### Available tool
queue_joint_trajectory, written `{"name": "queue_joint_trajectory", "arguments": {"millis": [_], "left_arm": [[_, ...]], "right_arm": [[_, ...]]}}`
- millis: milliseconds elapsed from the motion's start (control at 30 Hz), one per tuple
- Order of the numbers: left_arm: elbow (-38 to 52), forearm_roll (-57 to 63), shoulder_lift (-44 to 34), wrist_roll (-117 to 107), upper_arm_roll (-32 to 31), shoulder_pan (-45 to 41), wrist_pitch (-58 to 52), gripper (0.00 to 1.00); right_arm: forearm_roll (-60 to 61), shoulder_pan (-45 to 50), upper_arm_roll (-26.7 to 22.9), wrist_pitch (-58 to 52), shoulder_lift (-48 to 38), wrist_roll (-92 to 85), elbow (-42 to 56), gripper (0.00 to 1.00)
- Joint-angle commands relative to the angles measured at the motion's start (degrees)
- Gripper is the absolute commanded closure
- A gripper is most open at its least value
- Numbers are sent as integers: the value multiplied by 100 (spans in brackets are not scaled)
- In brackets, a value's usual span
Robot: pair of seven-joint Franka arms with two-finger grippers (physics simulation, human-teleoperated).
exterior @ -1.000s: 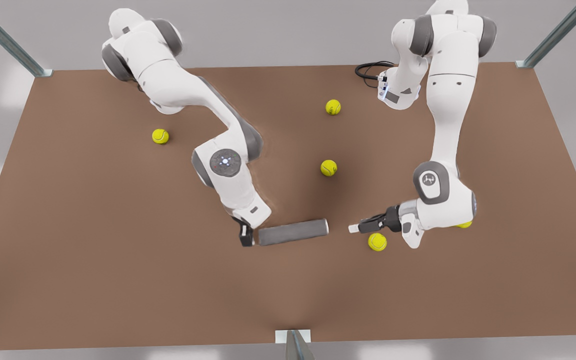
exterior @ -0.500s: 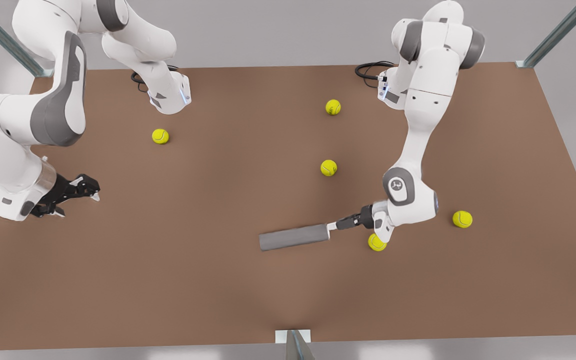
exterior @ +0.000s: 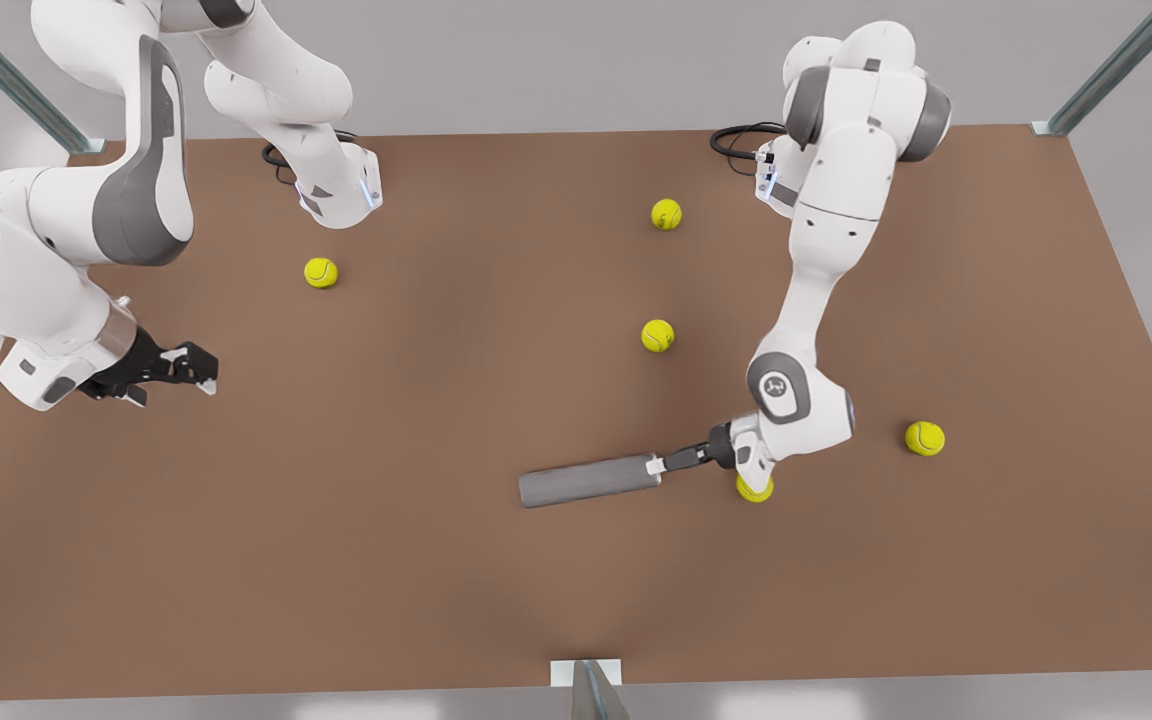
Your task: Put the tennis tube upright
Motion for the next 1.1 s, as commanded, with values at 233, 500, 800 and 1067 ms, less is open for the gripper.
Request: {"name": "queue_joint_trajectory", "arguments": {"millis": [233, 500, 800, 1067], "left_arm": [[11, -504, 311, 1557, 0, -26, 116, 0], [204, -1145, 522, 1645, -114, -175, 160, 0], [442, -1769, 706, 1751, -184, -114, -78, 0], [442, -1972, 557, 1592, -184, -52, -192, 0]], "right_arm": [[10, -9, -1, 34, -8, 1399, 3, 0], [19, -9, -1, -18, -8, 1390, 12, 0], [54, 0, -1, -212, -25, 1399, 73, 0], [54, -9, -1, -212, -34, 1390, 73, 0]]}}
